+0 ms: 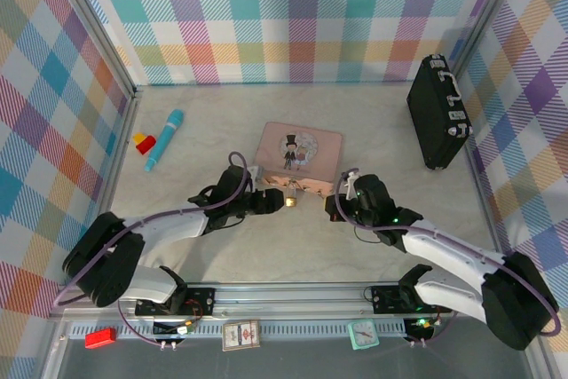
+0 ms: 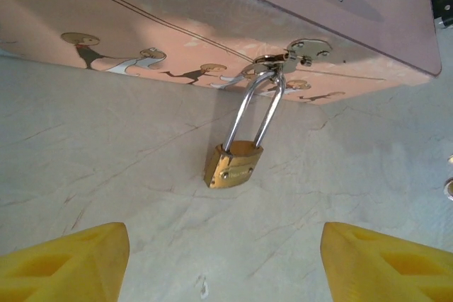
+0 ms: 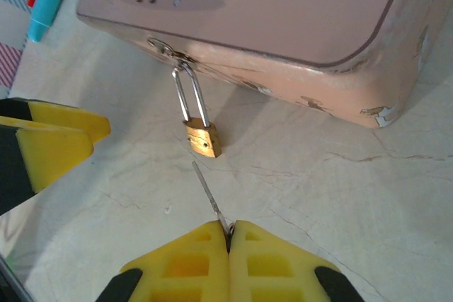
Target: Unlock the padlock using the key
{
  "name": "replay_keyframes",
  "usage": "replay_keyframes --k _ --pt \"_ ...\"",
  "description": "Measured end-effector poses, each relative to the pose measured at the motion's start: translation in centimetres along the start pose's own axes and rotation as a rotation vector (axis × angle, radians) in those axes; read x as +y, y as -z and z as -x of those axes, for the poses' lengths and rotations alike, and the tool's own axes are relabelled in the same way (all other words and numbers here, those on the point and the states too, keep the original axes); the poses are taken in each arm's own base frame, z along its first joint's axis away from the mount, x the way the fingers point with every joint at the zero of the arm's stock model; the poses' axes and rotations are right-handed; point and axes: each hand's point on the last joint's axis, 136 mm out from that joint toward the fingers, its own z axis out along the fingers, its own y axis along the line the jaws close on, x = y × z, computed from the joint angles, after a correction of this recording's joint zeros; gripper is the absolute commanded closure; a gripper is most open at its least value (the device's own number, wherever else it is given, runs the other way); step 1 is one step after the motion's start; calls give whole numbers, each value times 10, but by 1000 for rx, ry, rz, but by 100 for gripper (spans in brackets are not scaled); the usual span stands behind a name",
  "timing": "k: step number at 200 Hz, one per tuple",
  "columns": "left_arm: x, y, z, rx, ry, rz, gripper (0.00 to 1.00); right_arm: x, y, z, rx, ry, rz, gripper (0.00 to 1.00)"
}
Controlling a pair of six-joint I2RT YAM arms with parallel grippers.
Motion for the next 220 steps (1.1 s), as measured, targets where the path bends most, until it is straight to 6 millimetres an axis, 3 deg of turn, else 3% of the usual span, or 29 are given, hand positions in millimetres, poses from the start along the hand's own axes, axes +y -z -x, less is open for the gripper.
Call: replay_keyframes --k 50,97,148,220 --pt "0 -29 -5 6 22 -47 33 -3 -26 4 60 68 7 100" --pt "-10 -38 -8 0 20 -81 33 -9 -32 42 3 123 11 100" --pt "-9 -52 -7 -13 71 -96 35 -16 -48 65 7 140 36 100" --pt "-19 -69 9 -84 126 -154 39 -24 -45 83 -18 131 52 100"
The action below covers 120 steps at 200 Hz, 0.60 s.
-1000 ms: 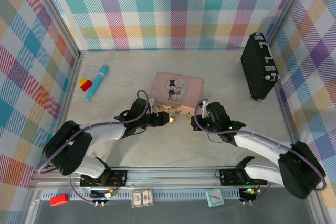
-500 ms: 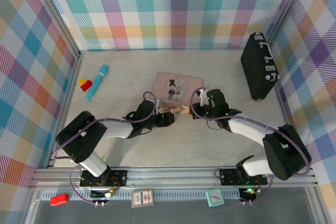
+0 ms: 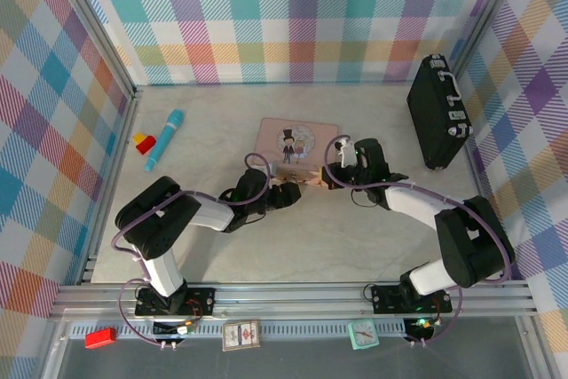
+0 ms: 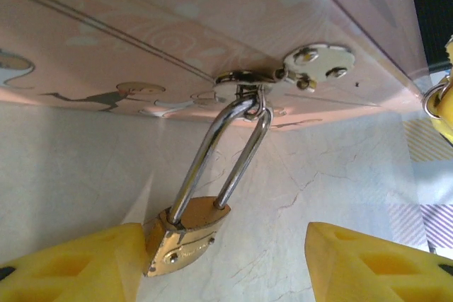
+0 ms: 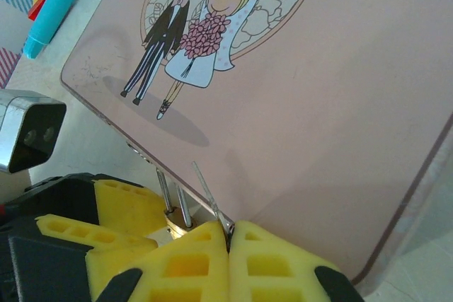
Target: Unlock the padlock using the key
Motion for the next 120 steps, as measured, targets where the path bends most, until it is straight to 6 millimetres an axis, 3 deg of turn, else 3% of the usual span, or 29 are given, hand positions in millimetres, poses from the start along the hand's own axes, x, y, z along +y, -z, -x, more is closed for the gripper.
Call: replay_keyframes --k 37,120 --pt "-3 -7 4 -10 -6 1 40 -6 10 12 -41 -8 -11 100" --pt "-4 -23 8 -12 -51 26 58 0 10 16 -49 -13 38 100"
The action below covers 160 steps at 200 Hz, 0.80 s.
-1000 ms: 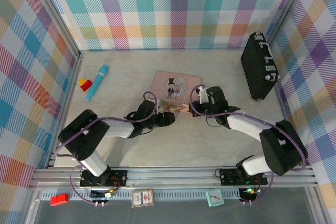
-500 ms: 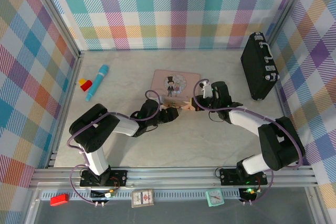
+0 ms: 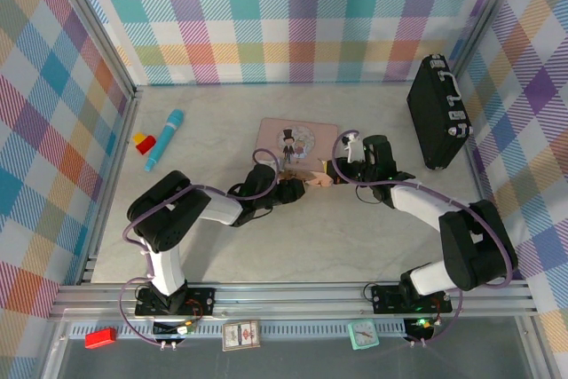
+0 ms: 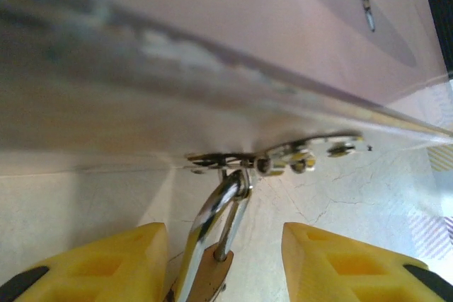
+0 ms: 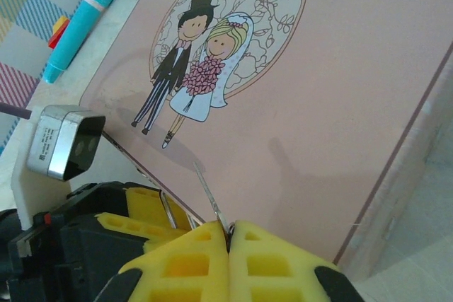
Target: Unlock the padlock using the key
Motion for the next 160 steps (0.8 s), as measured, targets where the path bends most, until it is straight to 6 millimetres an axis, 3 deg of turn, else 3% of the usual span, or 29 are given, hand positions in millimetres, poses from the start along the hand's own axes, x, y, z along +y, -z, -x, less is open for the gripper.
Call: replay_keyframes --k 43,87,160 --pt "-2 -5 -6 5 -29 18 70 1 1 -10 10 -28 20 100" --pt "3 -5 -5 -2 -51 51 81 5 14 -24 10 -70 37 100" --pt "3 -4 -5 -6 -58 53 87 14 14 -56 73 -116 67 100"
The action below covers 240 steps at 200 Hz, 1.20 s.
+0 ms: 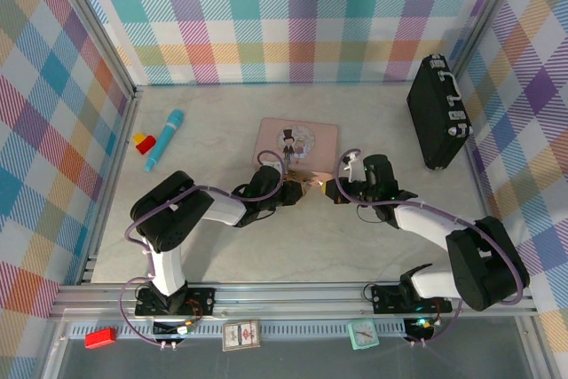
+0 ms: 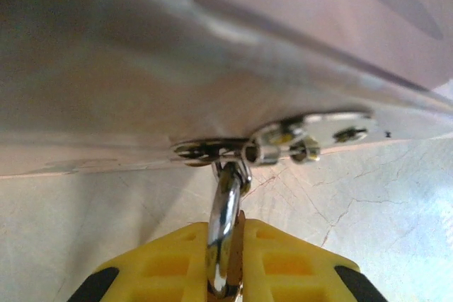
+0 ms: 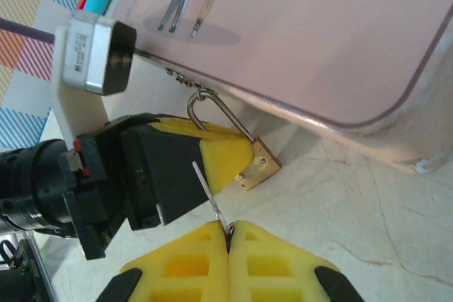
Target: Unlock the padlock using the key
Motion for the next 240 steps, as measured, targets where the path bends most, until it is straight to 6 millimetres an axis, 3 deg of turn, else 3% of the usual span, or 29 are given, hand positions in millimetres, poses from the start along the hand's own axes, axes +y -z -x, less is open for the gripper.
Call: replay_keyframes --k 49,97,163,240 --pt "-1 9 -1 5 -10 2 87 -20 -15 -11 51 -38 -52 100" --pt "1 18 -5 16 -26 12 89 -22 -25 12 35 -5 -92 100" --pt "-1 24 -3 20 -26 21 91 -34 -36 24 62 3 -91 100" --pt "-3 28 -7 47 2 19 91 -30 -36 28 70 -41 -59 100"
